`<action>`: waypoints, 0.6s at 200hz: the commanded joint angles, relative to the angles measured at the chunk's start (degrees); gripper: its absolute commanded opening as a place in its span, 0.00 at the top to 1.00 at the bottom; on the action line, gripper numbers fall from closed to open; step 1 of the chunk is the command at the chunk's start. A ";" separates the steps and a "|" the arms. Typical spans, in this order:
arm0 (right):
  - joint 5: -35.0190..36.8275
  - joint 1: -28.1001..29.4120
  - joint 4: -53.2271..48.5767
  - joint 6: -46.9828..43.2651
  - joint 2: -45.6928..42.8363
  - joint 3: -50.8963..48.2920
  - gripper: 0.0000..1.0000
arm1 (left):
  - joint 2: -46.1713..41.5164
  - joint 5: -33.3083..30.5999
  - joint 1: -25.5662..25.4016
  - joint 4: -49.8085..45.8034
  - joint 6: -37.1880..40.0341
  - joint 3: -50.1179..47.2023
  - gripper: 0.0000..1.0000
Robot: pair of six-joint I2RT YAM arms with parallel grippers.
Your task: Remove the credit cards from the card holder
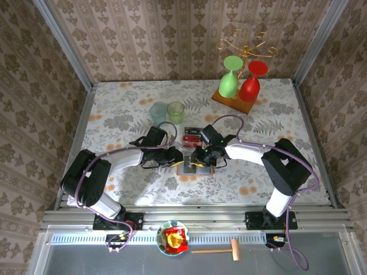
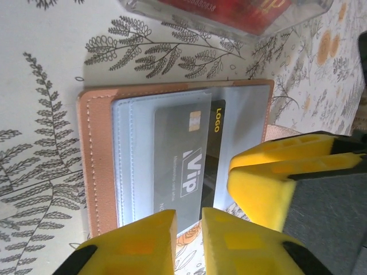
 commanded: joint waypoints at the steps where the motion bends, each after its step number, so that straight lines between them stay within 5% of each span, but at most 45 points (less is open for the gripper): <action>1: -1.73 -0.63 2.31 1.41 -1.51 -1.43 0.76 | 1.54 1.87 0.17 0.04 -0.18 1.44 0.86; 43: -2.51 -1.45 3.96 1.60 -1.50 -3.10 0.78 | 3.73 2.87 0.12 2.04 -0.76 0.93 0.96; 120: -3.47 -1.99 5.59 1.53 0.18 -4.49 0.79 | 6.30 2.87 0.15 1.40 -0.76 0.28 0.98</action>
